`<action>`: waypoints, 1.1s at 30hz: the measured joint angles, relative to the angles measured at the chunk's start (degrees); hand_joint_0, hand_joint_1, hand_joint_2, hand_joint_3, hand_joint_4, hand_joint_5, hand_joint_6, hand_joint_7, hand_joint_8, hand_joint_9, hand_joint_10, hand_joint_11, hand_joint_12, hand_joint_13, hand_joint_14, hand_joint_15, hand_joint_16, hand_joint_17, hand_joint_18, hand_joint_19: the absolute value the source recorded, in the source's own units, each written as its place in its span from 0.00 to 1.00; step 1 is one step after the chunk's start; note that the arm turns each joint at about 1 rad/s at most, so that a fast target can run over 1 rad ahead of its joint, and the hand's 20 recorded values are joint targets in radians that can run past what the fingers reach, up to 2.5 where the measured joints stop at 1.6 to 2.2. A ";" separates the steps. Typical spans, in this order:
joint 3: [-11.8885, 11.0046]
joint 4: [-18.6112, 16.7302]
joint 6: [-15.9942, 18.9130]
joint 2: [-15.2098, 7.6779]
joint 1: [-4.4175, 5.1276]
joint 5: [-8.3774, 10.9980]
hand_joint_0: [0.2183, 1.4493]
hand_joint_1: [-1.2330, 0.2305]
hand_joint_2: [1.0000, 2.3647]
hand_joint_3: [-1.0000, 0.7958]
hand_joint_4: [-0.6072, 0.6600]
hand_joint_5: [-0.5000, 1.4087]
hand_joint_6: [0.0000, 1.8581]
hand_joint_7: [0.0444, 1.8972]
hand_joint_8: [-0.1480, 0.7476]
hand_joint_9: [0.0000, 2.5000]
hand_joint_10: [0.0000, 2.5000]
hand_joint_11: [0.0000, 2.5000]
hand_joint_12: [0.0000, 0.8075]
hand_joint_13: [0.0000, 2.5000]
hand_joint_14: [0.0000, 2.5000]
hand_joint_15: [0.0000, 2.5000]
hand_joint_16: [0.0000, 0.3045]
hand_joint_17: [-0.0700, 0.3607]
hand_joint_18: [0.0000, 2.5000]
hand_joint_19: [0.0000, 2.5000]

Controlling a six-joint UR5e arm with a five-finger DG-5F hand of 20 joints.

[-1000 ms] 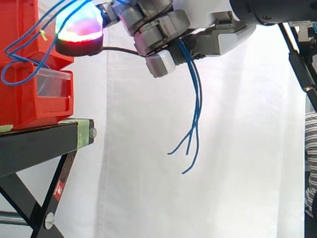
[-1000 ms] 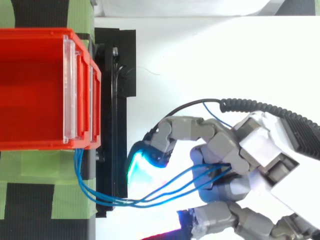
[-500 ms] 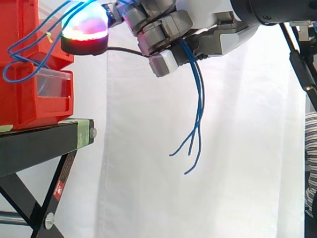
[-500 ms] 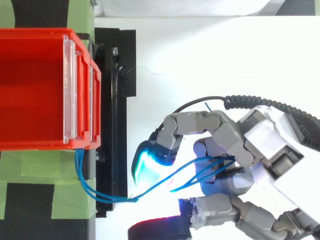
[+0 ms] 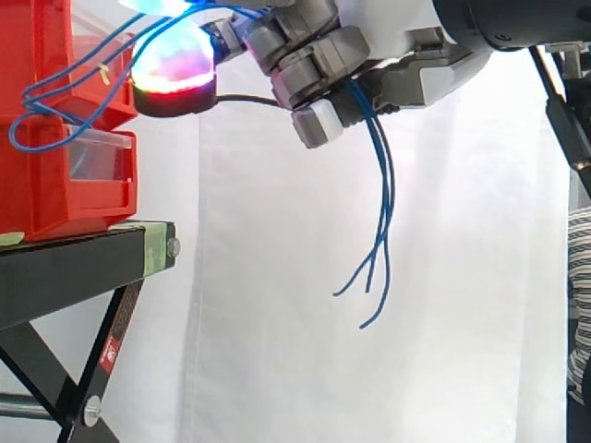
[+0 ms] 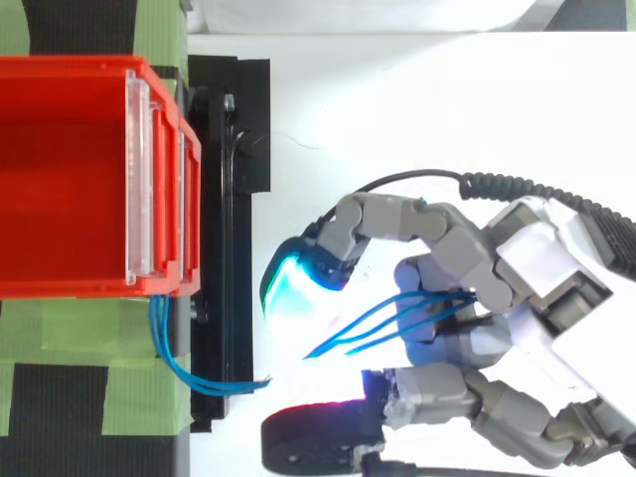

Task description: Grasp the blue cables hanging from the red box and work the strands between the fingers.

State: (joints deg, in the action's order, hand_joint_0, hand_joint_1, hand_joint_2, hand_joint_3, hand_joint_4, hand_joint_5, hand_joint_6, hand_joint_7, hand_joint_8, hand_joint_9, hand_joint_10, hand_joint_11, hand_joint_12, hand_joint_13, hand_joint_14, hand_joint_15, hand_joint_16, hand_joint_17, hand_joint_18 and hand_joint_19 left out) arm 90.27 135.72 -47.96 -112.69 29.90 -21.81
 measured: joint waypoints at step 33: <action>0.00 -10.37 -1.78 0.01 0.10 6.40 0.63 0.43 0.02 0.35 0.69 0.23 0.49 0.55 0.59 0.39 1.00 1.00 0.52 0.43 1.00 0.66 0.15 0.40 0.58 0.47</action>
State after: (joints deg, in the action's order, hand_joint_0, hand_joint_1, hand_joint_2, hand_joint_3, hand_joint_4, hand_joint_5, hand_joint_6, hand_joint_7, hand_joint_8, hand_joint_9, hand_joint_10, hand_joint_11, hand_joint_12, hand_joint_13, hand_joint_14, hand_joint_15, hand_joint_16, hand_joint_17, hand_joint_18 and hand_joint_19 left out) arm 90.27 125.35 -49.74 -112.68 30.00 -15.41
